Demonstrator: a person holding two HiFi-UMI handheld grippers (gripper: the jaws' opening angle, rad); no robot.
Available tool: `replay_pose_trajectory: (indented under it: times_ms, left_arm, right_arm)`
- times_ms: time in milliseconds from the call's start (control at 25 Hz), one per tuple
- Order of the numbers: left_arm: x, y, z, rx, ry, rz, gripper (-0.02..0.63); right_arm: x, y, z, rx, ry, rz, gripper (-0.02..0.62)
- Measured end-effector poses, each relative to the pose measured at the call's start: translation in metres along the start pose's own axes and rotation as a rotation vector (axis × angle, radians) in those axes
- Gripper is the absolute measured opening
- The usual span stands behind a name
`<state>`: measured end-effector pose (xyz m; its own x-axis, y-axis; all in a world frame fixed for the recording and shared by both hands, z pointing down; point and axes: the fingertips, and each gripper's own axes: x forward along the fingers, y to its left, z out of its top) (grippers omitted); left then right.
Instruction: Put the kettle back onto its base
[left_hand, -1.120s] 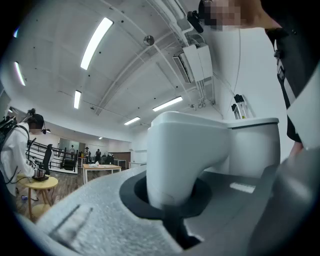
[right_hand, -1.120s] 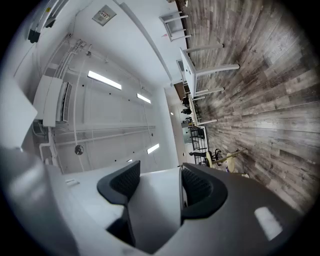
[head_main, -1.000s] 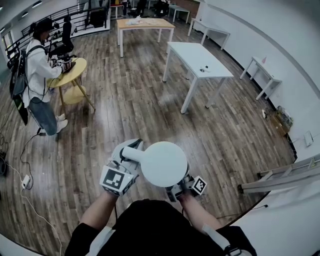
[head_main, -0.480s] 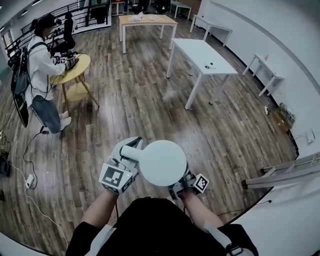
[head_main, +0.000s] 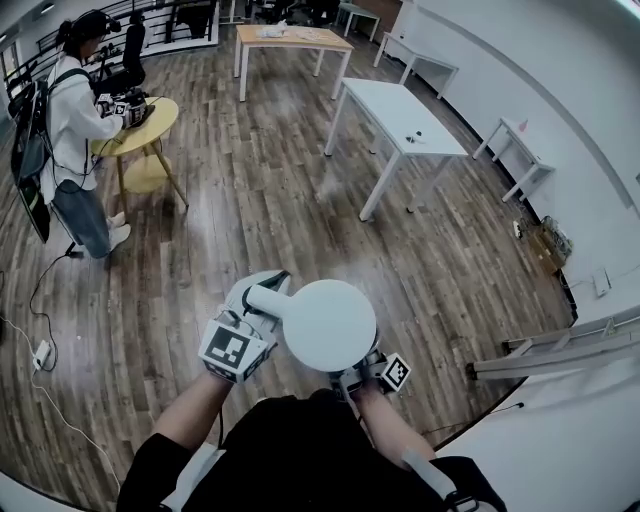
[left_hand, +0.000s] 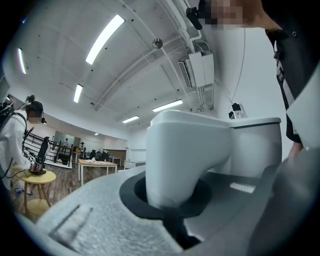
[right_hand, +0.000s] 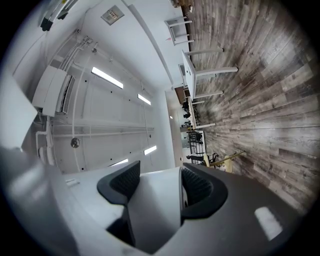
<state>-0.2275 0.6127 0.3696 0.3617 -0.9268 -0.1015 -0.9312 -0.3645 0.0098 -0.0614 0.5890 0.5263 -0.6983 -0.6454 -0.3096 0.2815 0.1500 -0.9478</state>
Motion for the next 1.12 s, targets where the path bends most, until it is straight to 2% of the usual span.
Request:
replay_pose_trajectory:
  times_ms: [320, 440, 760, 1120]
  left_arm:
    - [0.038, 0.005, -0.012, -0.001, 0.024, -0.027, 0.002]
    - [0.064, 0.004, -0.014, 0.010, 0.047, -0.041, 0.002]
    - [0.142, 0.008, -0.015, 0.047, 0.034, -0.026, 0.002]
    - [0.213, -0.018, -0.036, 0.045, 0.056, -0.020, 0.002]
  right_arm:
    - [0.012, -0.014, 0.032, 0.016, -0.023, -0.008, 0.268]
    - [0.024, -0.017, 0.056, 0.013, -0.019, 0.002, 0.267]
    - [0.062, -0.018, 0.127, 0.029, -0.007, 0.033, 0.267]
    - [0.063, -0.024, 0.206, 0.041, 0.019, 0.016, 0.267]
